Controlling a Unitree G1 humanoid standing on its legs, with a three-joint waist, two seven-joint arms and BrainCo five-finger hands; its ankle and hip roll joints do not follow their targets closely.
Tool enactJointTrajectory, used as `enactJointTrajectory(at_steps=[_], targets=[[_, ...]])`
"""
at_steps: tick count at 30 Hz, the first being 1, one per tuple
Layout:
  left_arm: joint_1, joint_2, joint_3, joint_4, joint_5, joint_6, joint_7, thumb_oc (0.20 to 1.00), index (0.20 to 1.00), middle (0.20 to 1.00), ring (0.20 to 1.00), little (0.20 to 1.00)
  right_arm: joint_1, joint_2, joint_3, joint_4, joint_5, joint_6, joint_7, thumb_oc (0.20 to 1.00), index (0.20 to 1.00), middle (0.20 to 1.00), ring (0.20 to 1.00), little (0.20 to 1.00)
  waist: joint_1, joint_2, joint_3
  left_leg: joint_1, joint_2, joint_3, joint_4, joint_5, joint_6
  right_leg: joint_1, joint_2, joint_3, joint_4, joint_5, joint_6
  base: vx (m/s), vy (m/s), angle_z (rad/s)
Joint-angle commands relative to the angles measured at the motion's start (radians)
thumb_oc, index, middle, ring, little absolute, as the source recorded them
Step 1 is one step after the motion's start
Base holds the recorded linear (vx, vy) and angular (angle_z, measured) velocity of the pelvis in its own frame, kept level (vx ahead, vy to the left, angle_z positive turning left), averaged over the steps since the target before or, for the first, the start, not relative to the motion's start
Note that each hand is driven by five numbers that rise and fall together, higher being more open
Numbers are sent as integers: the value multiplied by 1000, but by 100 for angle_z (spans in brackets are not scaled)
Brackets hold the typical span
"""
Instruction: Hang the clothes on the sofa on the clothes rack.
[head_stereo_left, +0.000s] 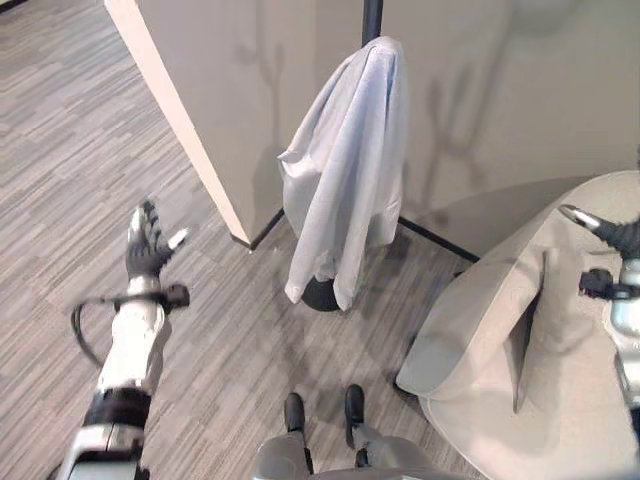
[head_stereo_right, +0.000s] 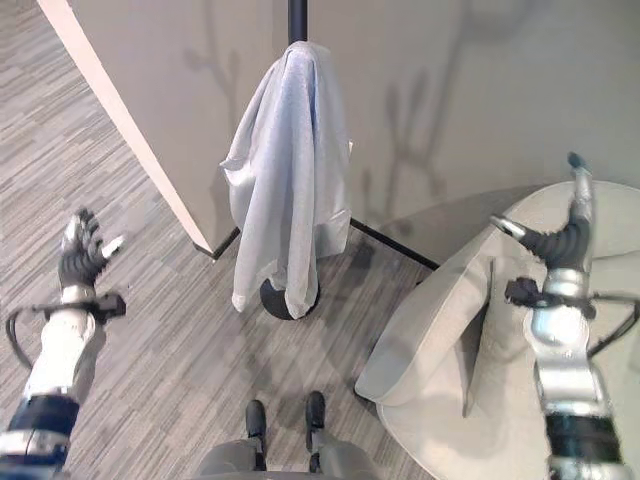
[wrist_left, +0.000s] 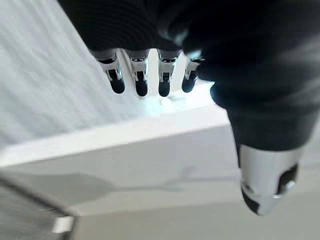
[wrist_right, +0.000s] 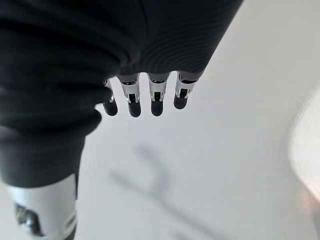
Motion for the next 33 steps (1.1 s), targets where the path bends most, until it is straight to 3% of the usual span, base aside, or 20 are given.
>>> enactJointTrajectory(at_steps=[1, 3, 4, 8, 13, 18, 24, 33], targets=[[-94, -39, -45, 91, -4, -47, -30, 1000, 1000, 1000, 1000, 1000, -20, 28, 63, -19, 164, -107, 135, 1000, 1000, 1000, 1000, 1000, 10, 13, -62, 28, 12, 19, 7, -66, -67, 61, -57, -18, 43, -80, 117, 0, 0, 0], [-68, -52, -32, 100, 2, -45, -40, 1000, 1000, 1000, 1000, 1000, 6, 44, 65, -28, 181, -102, 168, 1000, 1000, 1000, 1000, 1000, 10, 13, -60, 28, 13, 22, 7, -66, -67, 60, -57, -19, 42, -79, 116, 0, 0, 0], [-30, -105, -50, 177, -5, -26, -67, 1000, 1000, 1000, 1000, 1000, 34, 72, 125, 4, 220, -101, 209, 1000, 1000, 1000, 1000, 1000, 10, 12, -55, 33, 13, 28, 7, -69, -65, 61, -56, -17, 45, -79, 117, -41, 14, 1], [9, -130, -93, 245, 45, -5, -109, 1000, 1000, 1000, 1000, 1000, 64, 95, 207, 56, 253, -84, 270, 1000, 1000, 1000, 1000, 1000, 10, 12, -50, 24, 13, 36, 7, -59, -62, 48, -56, -9, 48, -69, 118, -48, 20, -5], [-5, -187, -219, 466, 195, 22, -142, 1000, 1000, 1000, 1000, 1000, 22, 203, 399, 385, 258, -49, 262, 1000, 1000, 1000, 1000, 1000, 14, 22, -41, 17, 12, 54, 7, -54, -53, 26, -56, 12, 58, -61, 121, -65, 43, -17], [-32, -192, -236, 547, 222, 25, -128, 1000, 1000, 1000, 1000, 1000, -2, 248, 495, 623, 263, -11, 269, 1000, 1000, 1000, 1000, 1000, 18, 21, -40, 13, 11, 55, 7, -52, -53, 21, -55, 16, 59, -62, 119, -21, 11, -5], [-70, -199, -255, 590, 197, 25, -109, 1000, 1000, 1000, 1000, 1000, -3, 317, 480, 931, 328, 30, 235, 1000, 1000, 1000, 1000, 1000, 13, 34, -41, 12, 6, 54, 7, -50, -54, 16, -56, 13, 66, -65, 120, 0, 0, 0], [-69, -220, -272, 636, 201, 39, -120, 1000, 1000, 1000, 1000, 1000, 20, 349, 440, 1067, 368, 63, 239, 1000, 1000, 1000, 1000, 1000, -2, 47, -61, 28, 3, 61, 7, -59, -50, 23, -58, 16, 68, -72, 119, 2, 8, 0]])
